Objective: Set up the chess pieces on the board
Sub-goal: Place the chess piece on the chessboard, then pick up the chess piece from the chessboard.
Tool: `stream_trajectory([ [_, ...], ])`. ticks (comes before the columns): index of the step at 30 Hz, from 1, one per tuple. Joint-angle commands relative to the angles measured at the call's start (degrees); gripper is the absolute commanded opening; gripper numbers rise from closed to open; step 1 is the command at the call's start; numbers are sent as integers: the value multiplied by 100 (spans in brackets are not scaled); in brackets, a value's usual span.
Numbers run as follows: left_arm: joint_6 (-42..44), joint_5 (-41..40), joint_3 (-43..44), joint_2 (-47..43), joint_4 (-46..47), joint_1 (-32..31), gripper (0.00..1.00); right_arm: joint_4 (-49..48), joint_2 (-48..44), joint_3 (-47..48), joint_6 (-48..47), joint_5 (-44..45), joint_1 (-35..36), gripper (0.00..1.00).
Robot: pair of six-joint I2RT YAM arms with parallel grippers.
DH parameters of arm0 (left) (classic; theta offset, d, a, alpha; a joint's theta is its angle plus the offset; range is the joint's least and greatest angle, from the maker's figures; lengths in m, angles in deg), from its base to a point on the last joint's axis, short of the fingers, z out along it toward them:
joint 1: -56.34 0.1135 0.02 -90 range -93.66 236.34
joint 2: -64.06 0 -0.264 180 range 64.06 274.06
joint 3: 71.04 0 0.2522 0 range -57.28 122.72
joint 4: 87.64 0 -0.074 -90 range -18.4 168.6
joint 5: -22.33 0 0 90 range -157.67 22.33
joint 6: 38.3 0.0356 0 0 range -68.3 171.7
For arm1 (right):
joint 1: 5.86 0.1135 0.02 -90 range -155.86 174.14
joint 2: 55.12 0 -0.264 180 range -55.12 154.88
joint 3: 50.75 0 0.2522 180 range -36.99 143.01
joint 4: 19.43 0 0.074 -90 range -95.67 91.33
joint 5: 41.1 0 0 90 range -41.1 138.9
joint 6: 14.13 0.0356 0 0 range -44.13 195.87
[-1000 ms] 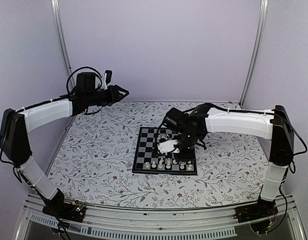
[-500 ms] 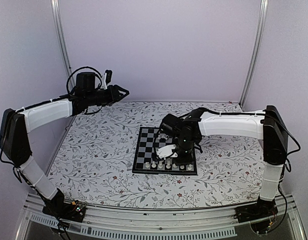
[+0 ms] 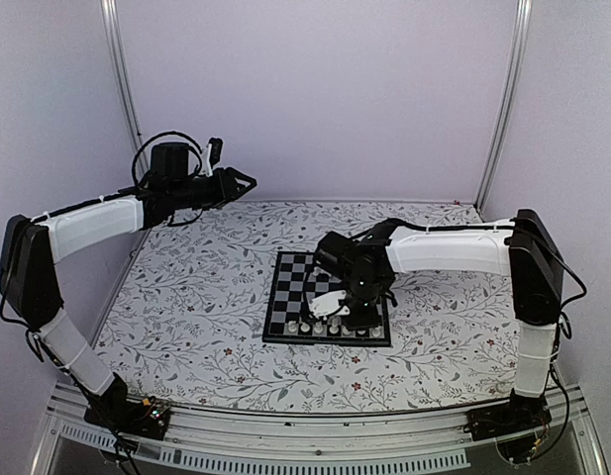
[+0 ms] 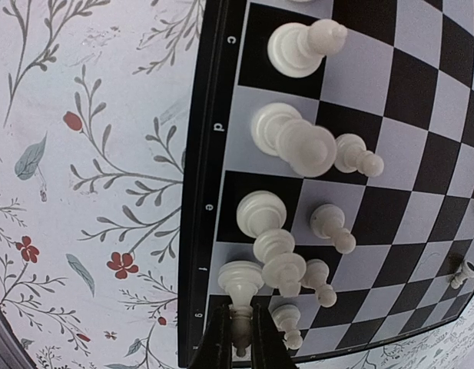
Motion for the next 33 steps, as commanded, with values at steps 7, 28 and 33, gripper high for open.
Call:
stream_trajectory([
  [7,-14,104,-72,4,166,82,46,-114,112,-36,-27,112,42,12],
  [28,356,237,33,146,134,-122,46,109,-989,513,-2,-907,-684,34],
  [33,1048,72,320,491,-243,-584,46,-625,-1290,188,280,-1573,-1482,34],
])
